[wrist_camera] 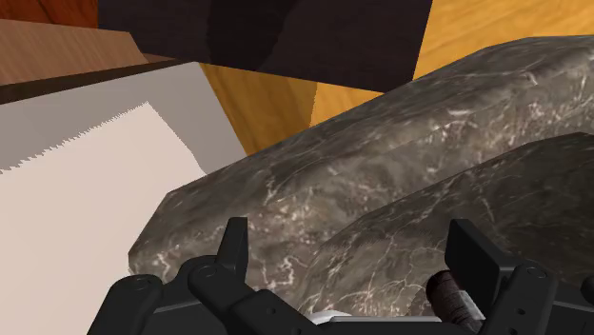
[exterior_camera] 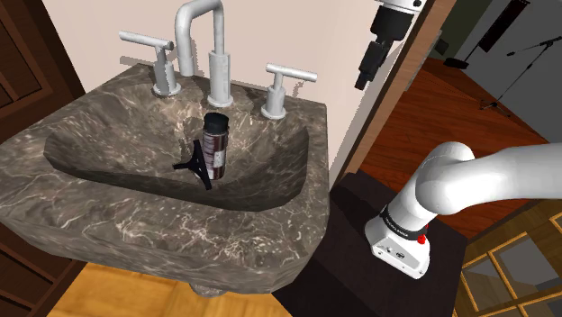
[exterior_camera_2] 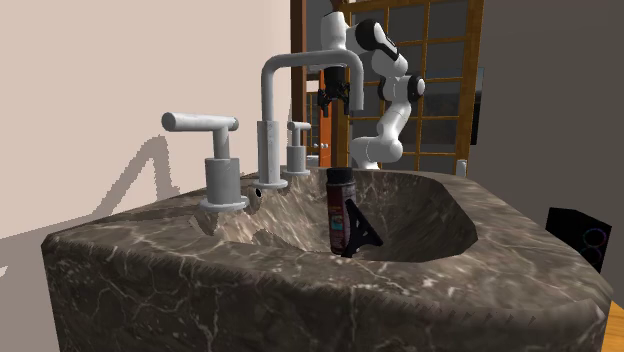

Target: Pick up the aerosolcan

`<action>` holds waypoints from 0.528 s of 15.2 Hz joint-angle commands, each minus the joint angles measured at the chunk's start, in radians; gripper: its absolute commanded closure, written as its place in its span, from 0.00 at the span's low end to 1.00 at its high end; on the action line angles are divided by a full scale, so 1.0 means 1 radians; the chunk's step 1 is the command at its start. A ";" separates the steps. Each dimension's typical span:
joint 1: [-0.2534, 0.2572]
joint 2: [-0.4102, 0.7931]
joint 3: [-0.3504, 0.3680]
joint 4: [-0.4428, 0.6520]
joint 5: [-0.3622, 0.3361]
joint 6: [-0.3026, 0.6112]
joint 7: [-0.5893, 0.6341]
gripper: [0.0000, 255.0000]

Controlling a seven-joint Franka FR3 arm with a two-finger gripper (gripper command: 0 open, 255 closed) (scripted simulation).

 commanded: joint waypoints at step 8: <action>0.025 0.180 0.119 0.043 0.059 0.145 0.103 0.00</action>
